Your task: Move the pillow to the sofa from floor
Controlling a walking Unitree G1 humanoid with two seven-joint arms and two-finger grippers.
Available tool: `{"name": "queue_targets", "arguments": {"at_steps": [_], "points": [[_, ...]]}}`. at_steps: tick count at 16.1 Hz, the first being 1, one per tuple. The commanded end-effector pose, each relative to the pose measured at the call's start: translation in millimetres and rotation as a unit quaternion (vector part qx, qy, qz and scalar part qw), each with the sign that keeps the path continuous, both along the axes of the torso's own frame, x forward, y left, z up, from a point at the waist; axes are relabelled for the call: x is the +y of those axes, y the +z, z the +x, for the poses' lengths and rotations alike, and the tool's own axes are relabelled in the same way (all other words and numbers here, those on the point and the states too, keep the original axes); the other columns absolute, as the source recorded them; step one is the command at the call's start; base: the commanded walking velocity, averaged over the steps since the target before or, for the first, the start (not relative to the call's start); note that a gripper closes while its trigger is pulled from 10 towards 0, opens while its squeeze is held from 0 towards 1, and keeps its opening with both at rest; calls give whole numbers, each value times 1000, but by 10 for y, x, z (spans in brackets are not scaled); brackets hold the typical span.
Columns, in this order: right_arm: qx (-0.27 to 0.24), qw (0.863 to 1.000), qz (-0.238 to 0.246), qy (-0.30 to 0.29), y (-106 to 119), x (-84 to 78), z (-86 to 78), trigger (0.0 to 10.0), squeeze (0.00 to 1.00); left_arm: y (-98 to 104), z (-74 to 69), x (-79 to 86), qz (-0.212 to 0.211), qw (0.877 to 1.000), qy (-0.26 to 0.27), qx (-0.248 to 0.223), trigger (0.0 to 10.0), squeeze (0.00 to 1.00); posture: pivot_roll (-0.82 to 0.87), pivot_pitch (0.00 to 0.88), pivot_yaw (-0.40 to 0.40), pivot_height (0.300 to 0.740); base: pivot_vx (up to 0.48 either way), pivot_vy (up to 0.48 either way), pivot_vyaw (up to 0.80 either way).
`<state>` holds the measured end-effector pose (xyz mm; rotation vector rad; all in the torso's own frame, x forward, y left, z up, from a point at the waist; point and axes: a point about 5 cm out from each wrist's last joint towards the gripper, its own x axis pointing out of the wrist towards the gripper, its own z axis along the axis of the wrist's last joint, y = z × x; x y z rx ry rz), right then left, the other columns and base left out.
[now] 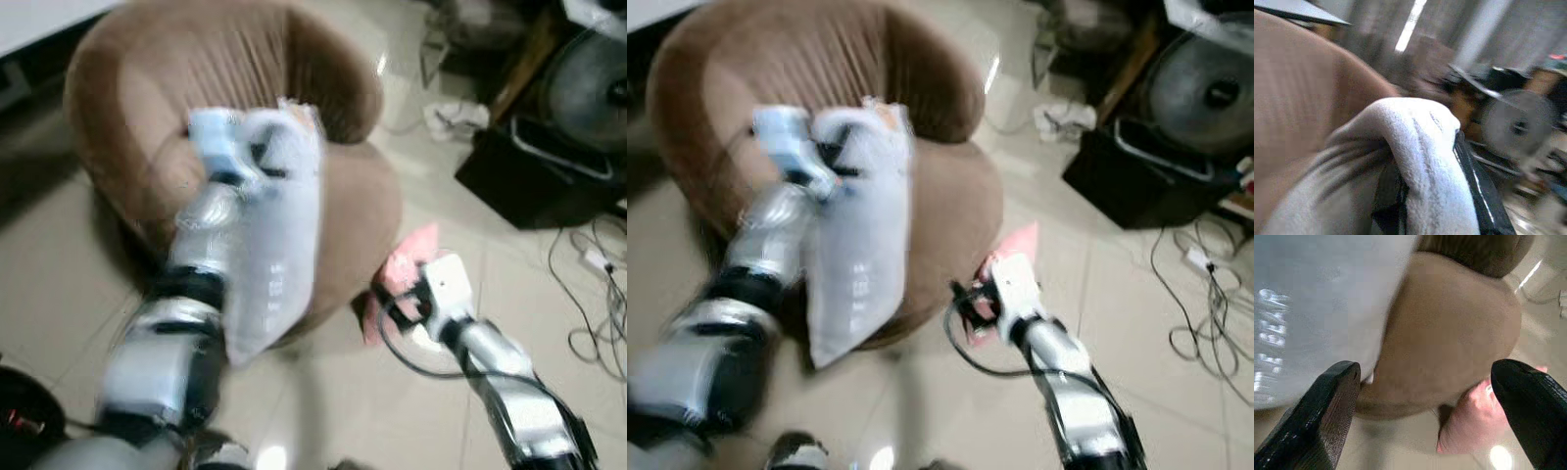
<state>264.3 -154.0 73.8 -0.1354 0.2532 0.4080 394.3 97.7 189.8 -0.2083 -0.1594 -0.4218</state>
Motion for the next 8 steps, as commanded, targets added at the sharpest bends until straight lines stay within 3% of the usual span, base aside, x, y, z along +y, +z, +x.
{"name": "queue_targets", "arguments": {"at_steps": [1,3,4,8], "points": [[-3,1000,3,1,31,29,23,10000,0,117,6,59,13,1000,0,-28,0,0,69,102,-168,740,0,0,0],[0,1000,-3,12,3,119,-9,10000,0,85,-65,-23,45,998,-18,-31,0,0,69,102,-156,740,0,0,0],[-1,1000,5,10,3,139,-18,10000,0,18,-132,28,55,998,-23,-29,0,0,59,101,-144,740,0,0,0],[5,1000,7,-22,-47,76,-39,10000,0,-389,-423,524,99,994,-2,37,0,0,59,109,-117,740,0,0,0]]}}
